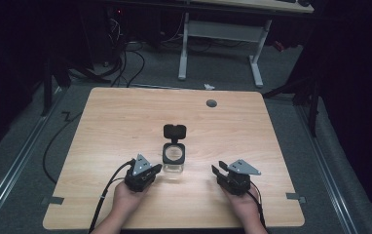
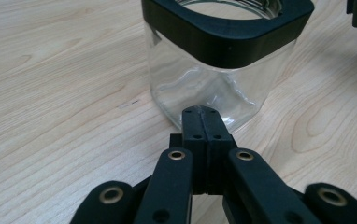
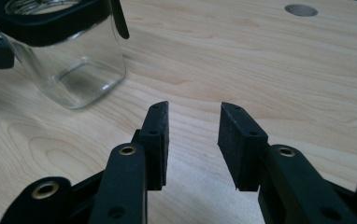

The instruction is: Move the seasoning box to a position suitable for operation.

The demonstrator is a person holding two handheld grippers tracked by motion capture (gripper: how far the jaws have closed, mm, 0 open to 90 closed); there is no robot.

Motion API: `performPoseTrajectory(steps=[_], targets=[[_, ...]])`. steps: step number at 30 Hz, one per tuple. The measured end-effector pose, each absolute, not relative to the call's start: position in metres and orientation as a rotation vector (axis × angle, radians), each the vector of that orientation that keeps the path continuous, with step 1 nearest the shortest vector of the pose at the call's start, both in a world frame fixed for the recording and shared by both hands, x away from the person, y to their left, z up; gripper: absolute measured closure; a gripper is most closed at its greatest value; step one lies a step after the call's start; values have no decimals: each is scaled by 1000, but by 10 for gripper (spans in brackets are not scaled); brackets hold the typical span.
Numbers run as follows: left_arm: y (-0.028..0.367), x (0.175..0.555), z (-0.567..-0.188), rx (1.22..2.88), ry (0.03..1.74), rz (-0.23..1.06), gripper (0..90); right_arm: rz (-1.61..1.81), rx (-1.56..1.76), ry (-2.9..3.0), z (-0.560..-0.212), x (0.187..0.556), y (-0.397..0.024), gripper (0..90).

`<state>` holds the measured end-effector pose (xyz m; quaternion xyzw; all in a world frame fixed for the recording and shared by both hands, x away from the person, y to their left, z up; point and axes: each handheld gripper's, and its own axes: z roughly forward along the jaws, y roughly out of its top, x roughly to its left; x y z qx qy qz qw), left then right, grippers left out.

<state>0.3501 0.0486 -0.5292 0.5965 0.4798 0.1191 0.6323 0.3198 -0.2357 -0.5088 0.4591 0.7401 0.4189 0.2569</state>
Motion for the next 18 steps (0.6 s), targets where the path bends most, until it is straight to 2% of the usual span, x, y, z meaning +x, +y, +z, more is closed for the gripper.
performPoseTrajectory(steps=[6,18], targets=[[45,348,-530,1376,1084,266,900,1139,1250,2011,-508,325,-233,640],[31,336,-532,1402,1026,226,900,1284,1222,1996,-484,352,-210,757]])
